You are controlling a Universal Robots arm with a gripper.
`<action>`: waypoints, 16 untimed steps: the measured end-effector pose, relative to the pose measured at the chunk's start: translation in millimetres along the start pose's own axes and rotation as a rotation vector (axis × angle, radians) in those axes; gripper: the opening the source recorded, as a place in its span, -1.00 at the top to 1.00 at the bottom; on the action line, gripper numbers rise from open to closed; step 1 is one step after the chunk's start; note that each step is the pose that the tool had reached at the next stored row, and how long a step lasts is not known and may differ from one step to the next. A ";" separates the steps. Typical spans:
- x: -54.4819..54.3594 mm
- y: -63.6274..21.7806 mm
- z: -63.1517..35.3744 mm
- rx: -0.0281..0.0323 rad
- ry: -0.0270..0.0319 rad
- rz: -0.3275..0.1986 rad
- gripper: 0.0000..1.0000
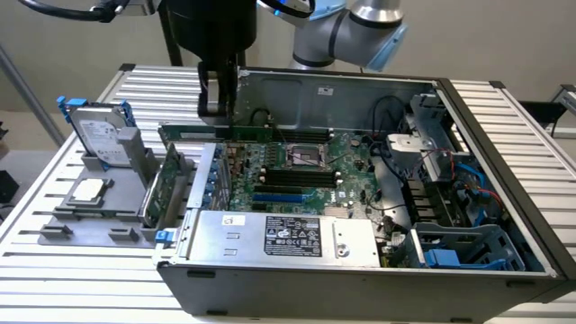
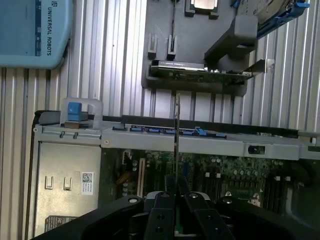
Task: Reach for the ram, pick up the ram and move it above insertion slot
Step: 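Pick up the ram and move it above insertion slot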
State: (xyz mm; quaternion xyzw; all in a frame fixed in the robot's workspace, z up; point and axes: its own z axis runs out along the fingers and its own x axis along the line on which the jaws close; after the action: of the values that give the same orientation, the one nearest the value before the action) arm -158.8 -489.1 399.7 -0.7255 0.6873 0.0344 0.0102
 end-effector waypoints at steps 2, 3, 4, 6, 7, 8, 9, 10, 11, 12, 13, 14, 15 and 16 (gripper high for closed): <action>-4.0 -6.4 0.5 -0.0002 0.0001 0.000 0.73; -6.3 -9.0 1.0 -0.0001 0.0000 0.000 0.73; -9.0 -11.5 1.6 -0.0001 0.0000 0.000 0.73; -14.8 -16.4 2.9 -0.0001 0.0002 0.000 0.73; -18.0 -18.6 3.7 -0.0001 0.0001 0.000 0.73; -21.2 -20.9 4.5 -0.0001 0.0001 0.000 0.73; -24.3 -23.2 5.2 -0.0001 0.0001 0.000 0.73; -27.0 -25.9 5.9 -0.0001 0.0002 0.000 0.73; -29.7 -28.8 6.7 -0.0001 0.0000 0.000 0.73; -31.7 -31.8 7.2 -0.0001 0.0001 0.000 0.73; -32.9 -35.2 7.6 -0.0001 0.0000 0.000 0.73; -33.8 -38.8 7.9 -0.0001 0.0000 0.000 0.73; -34.4 -42.4 8.1 -0.0001 0.0001 0.000 0.73; -34.9 -46.2 8.3 -0.0001 0.0001 0.000 0.73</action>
State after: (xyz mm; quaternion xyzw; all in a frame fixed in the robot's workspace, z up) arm -114.9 -451.3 392.1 -0.7255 0.6873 0.0344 0.0101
